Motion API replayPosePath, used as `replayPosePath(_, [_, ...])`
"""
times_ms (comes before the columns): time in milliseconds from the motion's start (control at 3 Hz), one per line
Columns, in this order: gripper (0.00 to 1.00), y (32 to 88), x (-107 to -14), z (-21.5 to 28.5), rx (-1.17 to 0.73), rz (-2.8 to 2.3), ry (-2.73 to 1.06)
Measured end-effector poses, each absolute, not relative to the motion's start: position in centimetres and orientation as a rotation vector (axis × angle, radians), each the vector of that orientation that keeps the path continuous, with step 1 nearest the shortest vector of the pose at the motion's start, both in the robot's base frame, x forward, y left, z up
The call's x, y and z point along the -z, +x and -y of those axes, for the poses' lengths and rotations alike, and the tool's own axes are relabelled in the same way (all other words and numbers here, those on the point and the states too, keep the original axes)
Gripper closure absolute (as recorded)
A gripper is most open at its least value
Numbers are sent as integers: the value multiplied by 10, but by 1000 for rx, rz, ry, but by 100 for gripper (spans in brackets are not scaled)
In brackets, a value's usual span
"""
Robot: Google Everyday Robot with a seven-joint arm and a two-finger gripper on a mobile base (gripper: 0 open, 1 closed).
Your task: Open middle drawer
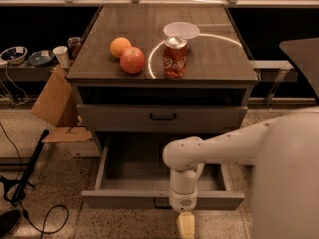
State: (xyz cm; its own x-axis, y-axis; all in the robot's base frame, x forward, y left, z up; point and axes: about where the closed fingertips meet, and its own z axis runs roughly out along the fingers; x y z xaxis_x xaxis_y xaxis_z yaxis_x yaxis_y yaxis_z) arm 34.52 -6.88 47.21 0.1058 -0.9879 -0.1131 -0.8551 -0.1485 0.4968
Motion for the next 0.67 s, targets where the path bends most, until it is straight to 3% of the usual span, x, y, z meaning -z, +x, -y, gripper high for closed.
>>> replayPosePath(667, [0,359,-559,66,746,2230,2232])
